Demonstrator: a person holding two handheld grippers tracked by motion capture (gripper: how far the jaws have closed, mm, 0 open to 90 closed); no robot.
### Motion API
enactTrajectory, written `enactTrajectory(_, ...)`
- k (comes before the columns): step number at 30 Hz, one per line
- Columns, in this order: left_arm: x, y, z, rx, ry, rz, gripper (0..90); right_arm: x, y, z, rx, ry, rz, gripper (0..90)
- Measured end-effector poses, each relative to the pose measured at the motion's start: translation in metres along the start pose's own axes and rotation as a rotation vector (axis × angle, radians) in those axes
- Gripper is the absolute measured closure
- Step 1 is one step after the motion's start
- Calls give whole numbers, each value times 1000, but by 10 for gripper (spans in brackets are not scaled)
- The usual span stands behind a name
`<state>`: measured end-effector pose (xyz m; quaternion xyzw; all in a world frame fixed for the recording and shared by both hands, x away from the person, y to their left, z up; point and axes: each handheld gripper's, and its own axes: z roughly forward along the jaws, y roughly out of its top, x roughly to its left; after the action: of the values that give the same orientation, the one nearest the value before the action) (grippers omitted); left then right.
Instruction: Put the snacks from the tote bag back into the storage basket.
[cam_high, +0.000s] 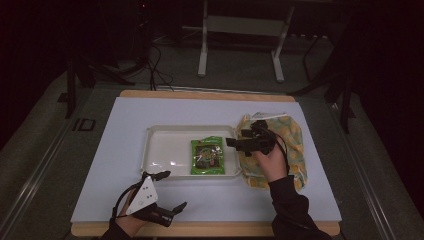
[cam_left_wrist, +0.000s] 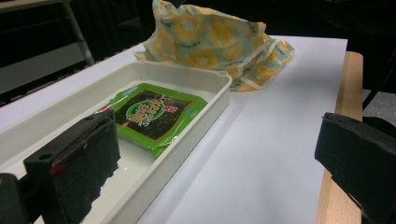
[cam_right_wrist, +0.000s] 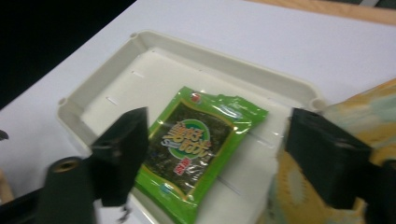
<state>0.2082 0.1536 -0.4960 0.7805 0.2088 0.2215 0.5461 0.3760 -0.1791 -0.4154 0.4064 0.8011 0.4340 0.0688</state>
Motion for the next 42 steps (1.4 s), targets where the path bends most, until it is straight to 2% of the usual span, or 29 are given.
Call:
enactTrajectory(4, 0, 0, 0, -2, 2, -2, 5, -5, -3, -6, 10, -17, -6, 163)
enactTrajectory(11, 0, 0, 0, 1, 1, 2, 6, -17, -13, -22, -15, -55, 7, 163)
enactTrajectory(15, -1, 0, 0, 1, 2, 2, 6, -20, -17, -25, -14, -65, 8, 163)
enactTrajectory(16, -1, 0, 0, 2, 2, 1, 6, -25, -22, -32, -27, -81, 13, 163)
enactTrajectory(21, 0, 0, 1, 4, 2, 1, 5, -33, -30, -43, -49, -98, 27, 162)
enactTrajectory(24, -1, 0, 1, 5, 1, 1, 5, -40, -39, -52, -65, -126, 37, 151)
enactTrajectory(33, -1, 0, 1, 7, 1, 1, 6, -58, -64, -65, -83, -165, 71, 149)
enactTrajectory(42, -1, 0, 1, 5, 0, 0, 5, -63, -83, -77, -117, -210, 80, 146)
